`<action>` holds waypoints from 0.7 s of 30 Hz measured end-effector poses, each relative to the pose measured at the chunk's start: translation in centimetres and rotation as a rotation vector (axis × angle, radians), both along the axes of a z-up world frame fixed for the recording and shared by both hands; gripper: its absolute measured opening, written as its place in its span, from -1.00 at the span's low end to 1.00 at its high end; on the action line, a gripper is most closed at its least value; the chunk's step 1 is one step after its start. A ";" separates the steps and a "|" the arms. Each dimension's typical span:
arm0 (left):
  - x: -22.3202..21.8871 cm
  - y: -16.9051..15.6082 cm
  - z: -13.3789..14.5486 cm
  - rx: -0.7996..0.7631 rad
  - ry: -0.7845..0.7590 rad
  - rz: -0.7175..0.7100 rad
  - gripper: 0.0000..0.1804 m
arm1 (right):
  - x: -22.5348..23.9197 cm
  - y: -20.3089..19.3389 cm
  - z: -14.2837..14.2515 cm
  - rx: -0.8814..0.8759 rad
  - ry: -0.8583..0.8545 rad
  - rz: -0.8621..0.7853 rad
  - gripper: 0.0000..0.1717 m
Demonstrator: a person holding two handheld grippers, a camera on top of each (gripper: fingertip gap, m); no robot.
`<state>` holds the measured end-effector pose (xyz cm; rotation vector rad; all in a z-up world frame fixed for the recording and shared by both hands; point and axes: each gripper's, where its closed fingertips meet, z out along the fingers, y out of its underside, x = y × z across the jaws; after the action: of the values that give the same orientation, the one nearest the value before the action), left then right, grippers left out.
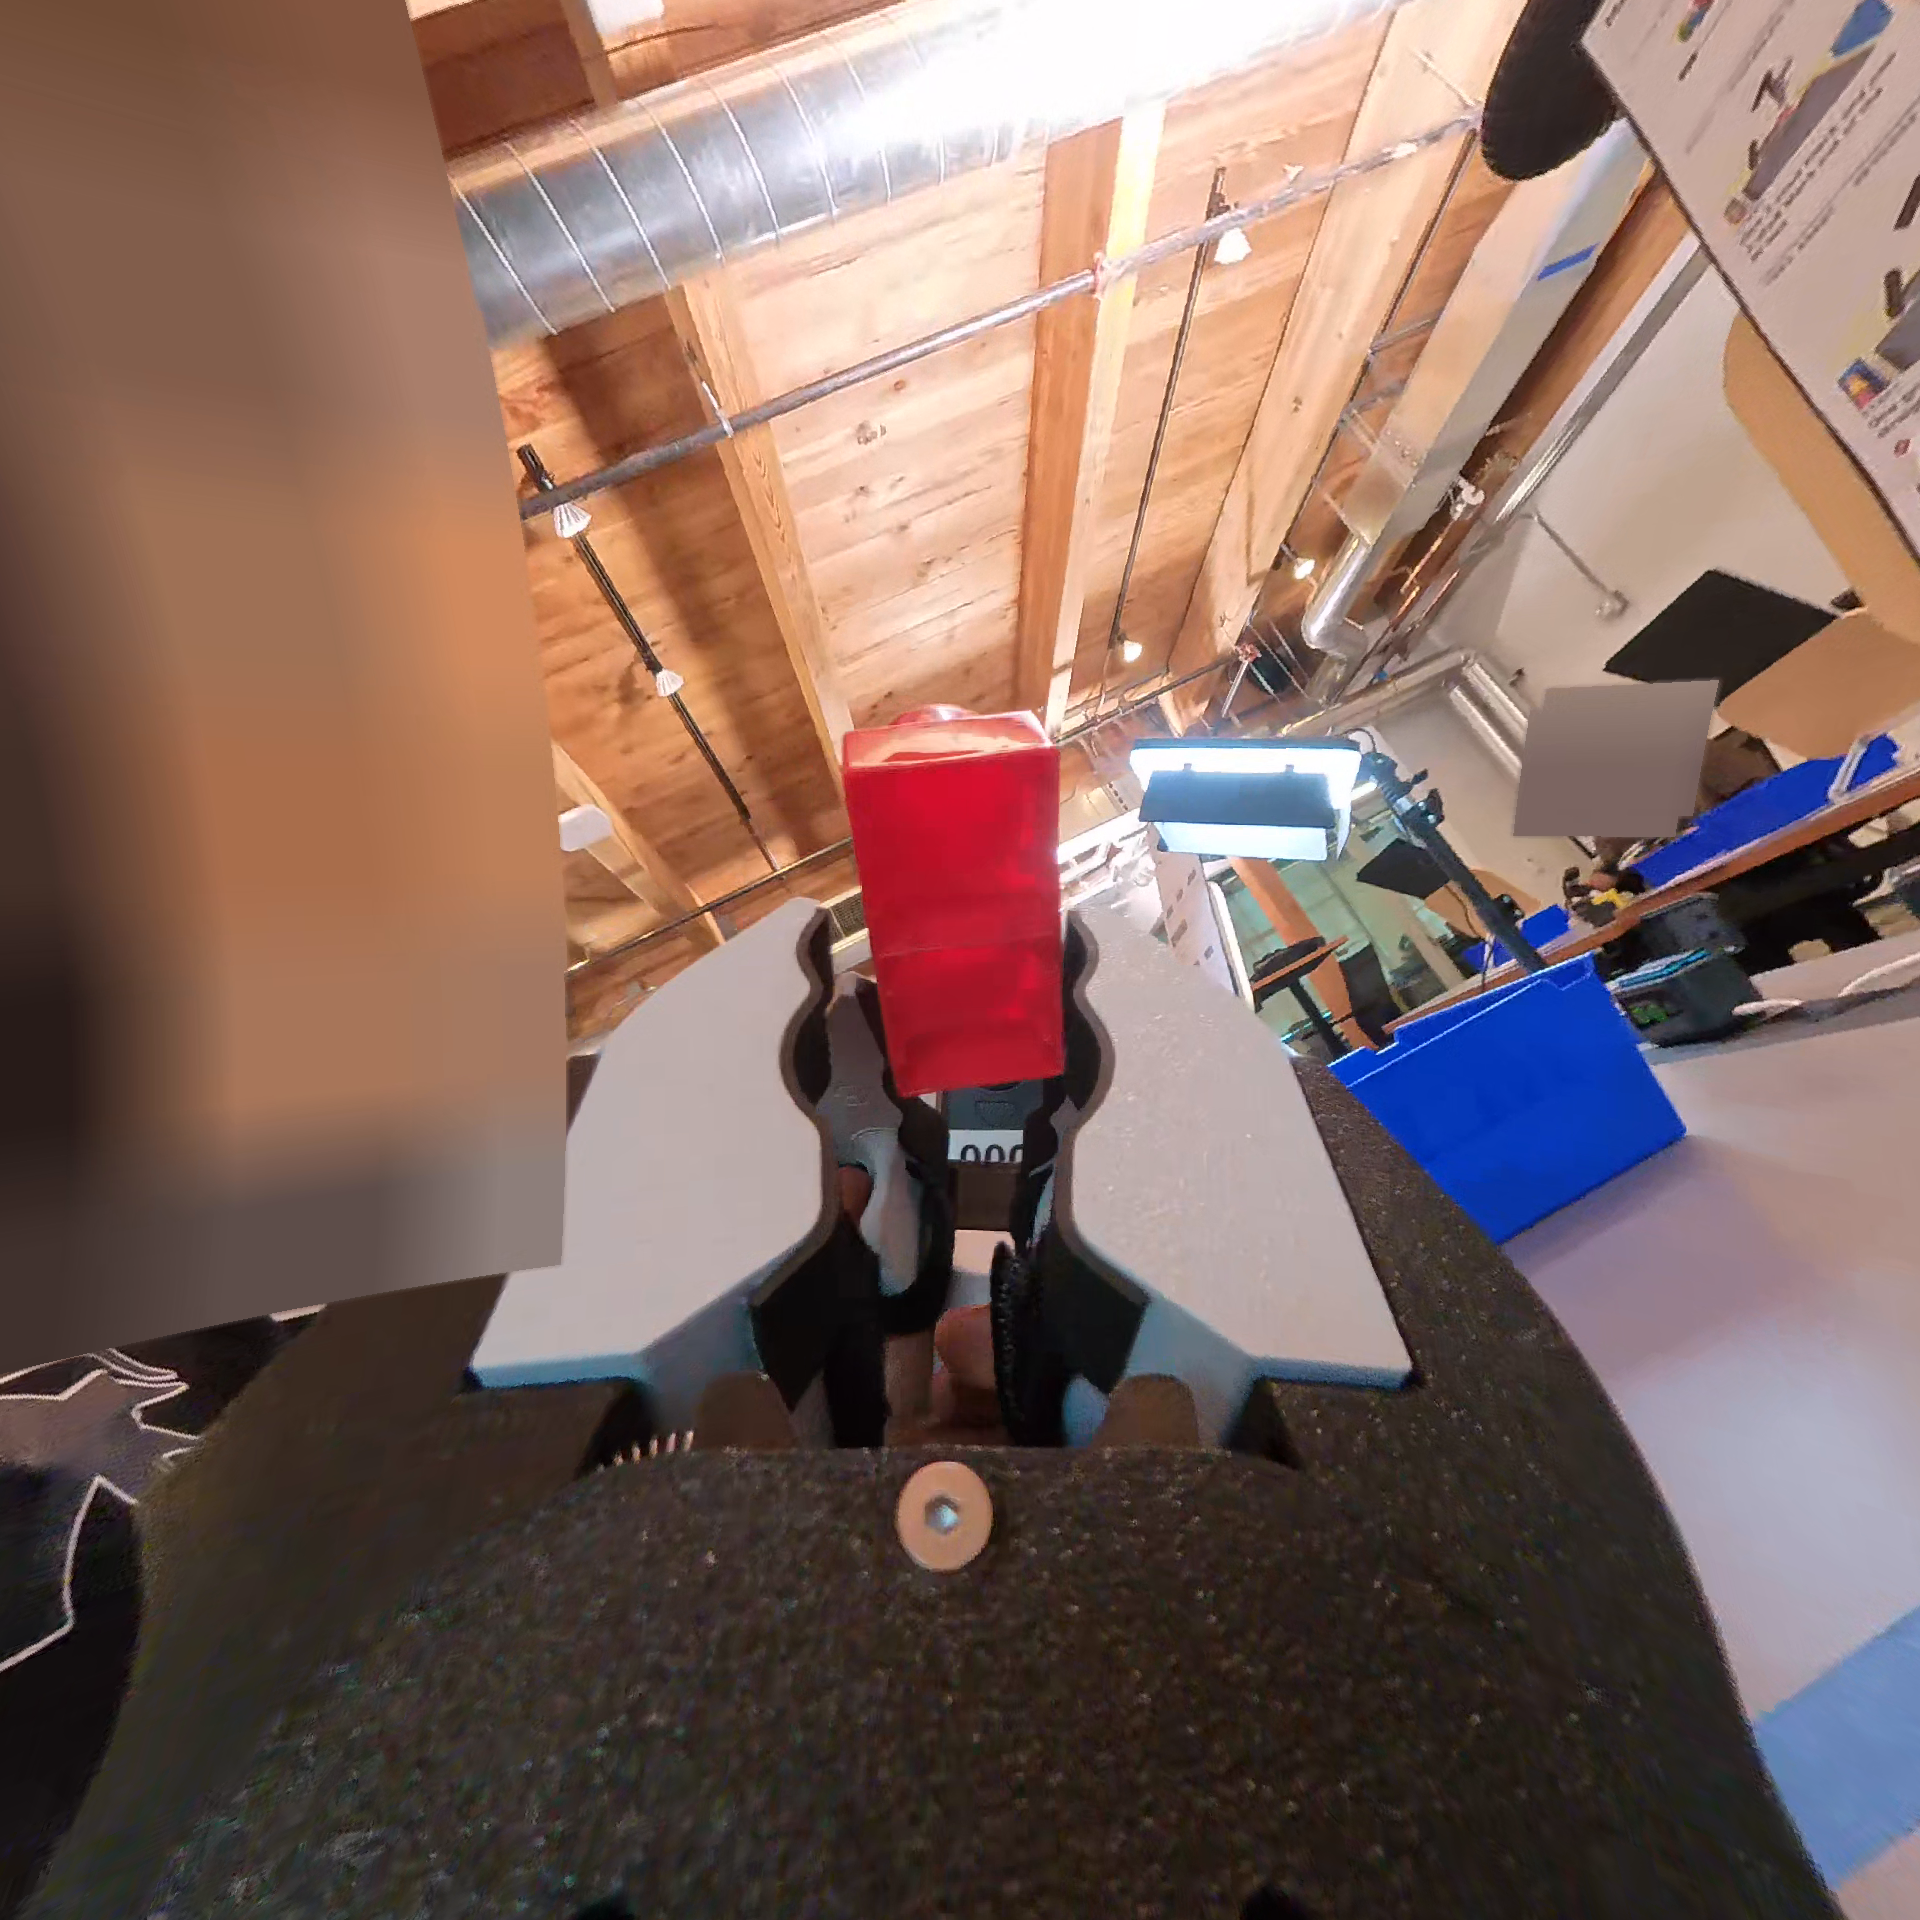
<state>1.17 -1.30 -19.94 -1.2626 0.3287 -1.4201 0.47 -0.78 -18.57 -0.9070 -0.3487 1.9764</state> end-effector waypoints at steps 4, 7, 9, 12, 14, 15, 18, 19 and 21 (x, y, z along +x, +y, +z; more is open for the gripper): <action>0.4 -0.2 0.0 0.006 0.008 -0.008 -0.59 | 0.3 0.1 0.0 0.015 0.010 -0.029 -0.59; 0.5 -0.4 0.0 0.006 0.012 -0.023 -0.59 | 0.4 -0.1 0.0 0.038 -0.002 -0.038 -0.60; 0.7 -0.7 -0.2 0.021 0.080 -0.036 -0.59 | 0.5 -0.3 0.0 0.067 -0.025 -0.035 -0.60; -0.2 -1.4 -1.6 0.056 0.315 -0.030 -0.43 | 1.6 -0.3 0.7 0.127 -0.039 -0.046 -0.60; -2.5 -1.7 -2.5 0.049 0.476 0.026 -0.32 | 2.4 0.1 0.7 0.177 -0.077 -0.077 -0.60; -4.2 -1.7 -2.7 0.042 0.548 0.071 -0.29 | 2.8 0.2 0.6 0.209 -0.098 -0.095 -0.59; -11.3 -1.8 -2.4 0.005 0.735 0.231 -0.25 | 3.6 0.7 -0.2 0.268 -0.147 -0.132 -0.59; -14.2 -1.7 -2.3 -0.023 0.801 0.286 -0.25 | 3.7 0.8 -0.5 0.265 -0.153 -0.134 -0.59; -21.0 -1.1 -2.5 -0.137 0.943 0.420 -0.24 | 3.9 1.0 -0.7 0.258 -0.150 -0.131 -0.59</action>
<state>-19.81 -2.43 -22.41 -1.9306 0.5539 -0.4256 4.37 0.17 -19.23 -0.8892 -0.6000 1.7016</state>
